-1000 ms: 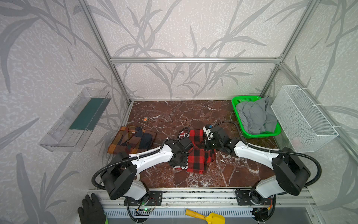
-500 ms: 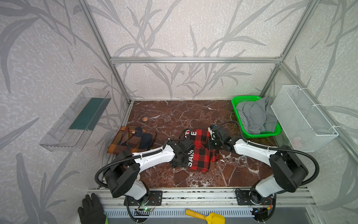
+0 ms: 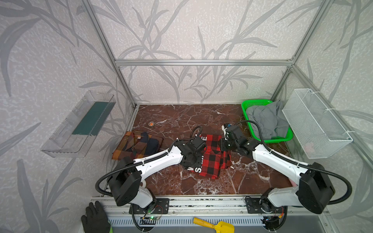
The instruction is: Fold and stack the long sleeve shirts
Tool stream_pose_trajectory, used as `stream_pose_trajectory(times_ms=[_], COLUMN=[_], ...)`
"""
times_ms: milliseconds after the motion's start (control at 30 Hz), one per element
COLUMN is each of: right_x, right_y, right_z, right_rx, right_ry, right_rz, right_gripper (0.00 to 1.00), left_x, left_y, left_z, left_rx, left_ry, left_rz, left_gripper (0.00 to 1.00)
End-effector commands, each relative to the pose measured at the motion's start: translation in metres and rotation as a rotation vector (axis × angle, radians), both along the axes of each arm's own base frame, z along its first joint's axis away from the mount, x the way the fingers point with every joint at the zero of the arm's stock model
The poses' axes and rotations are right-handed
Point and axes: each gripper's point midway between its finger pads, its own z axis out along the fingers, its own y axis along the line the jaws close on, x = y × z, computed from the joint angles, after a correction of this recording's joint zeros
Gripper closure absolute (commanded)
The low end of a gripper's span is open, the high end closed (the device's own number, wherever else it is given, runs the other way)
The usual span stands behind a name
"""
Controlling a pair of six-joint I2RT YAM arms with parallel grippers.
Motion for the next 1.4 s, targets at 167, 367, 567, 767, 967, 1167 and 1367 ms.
stream_pose_trajectory(times_ms=[167, 367, 567, 767, 967, 1167, 1367], right_x=[0.046, 0.067, 0.064, 0.059, 0.044, 0.008, -0.025], right_y=[0.022, 0.01, -0.01, -0.014, -0.029, -0.074, -0.096], right_z=[-0.025, -0.08, -0.138, -0.116, -0.033, -0.024, -0.068], right_rx=[0.167, 0.151, 0.056, 0.055, 0.064, 0.068, 0.077], right_ry=[0.093, 0.19, 0.267, 0.238, 0.121, 0.118, 0.225], right_rz=[-0.011, -0.07, -0.158, -0.145, -0.12, -0.16, -0.168], right_gripper=[0.89, 0.94, 0.95, 0.85, 0.39, 0.26, 0.23], left_x=[0.01, 0.006, -0.005, -0.007, 0.001, 0.012, 0.017], left_y=[-0.029, -0.046, -0.055, -0.05, -0.072, -0.088, -0.097], left_z=[-0.031, -0.058, -0.077, -0.056, -0.018, -0.016, -0.034], left_rx=[-0.03, -0.02, -0.003, 0.023, -0.016, -0.003, 0.028], left_ry=[0.046, 0.079, 0.108, 0.097, 0.07, 0.07, 0.094], left_rz=[0.04, 0.053, 0.05, 0.047, 0.016, -0.019, -0.047], left_gripper=[0.45, 0.45, 0.45, 0.44, 0.43, 0.42, 0.42])
